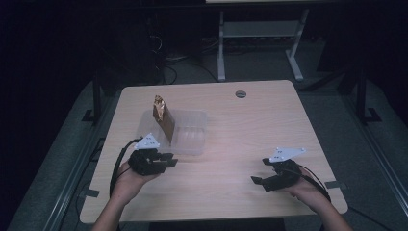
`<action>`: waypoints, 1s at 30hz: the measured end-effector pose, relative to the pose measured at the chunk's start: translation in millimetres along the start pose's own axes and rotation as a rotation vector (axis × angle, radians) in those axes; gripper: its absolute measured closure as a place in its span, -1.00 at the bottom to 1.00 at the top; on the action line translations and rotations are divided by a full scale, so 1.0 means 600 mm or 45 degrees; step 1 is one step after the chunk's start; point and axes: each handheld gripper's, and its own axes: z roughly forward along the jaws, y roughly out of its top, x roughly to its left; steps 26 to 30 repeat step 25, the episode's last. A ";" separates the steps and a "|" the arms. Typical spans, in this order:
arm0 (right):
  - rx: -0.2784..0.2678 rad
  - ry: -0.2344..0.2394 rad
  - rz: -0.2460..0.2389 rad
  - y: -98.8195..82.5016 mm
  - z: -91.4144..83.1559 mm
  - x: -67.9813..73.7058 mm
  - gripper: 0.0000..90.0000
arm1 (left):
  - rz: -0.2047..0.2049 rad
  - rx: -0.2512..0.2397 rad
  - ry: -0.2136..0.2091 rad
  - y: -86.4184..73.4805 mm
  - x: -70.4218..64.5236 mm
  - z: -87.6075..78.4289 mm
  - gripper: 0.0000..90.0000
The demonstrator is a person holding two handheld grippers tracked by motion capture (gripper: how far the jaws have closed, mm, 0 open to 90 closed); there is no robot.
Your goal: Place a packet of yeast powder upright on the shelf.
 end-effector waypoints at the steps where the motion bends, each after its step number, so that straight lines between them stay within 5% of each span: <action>1: -0.002 -0.002 0.005 0.000 0.000 -0.001 -0.64 | 0.016 0.021 -0.010 -0.005 -0.003 0.003 0.37; 8: -0.046 -0.010 -0.008 0.001 0.000 -0.004 -0.67 | 0.102 0.137 -0.053 -0.042 -0.025 0.041 -0.07; 15: -0.032 -0.019 -0.016 -0.003 0.007 -0.007 -0.68 | 0.174 0.219 -0.107 -0.051 -0.040 0.073 -0.57; 30: -0.035 -0.019 -0.024 -0.004 0.009 -0.009 -0.69 | 0.230 0.216 -0.111 -0.056 -0.047 0.085 -0.63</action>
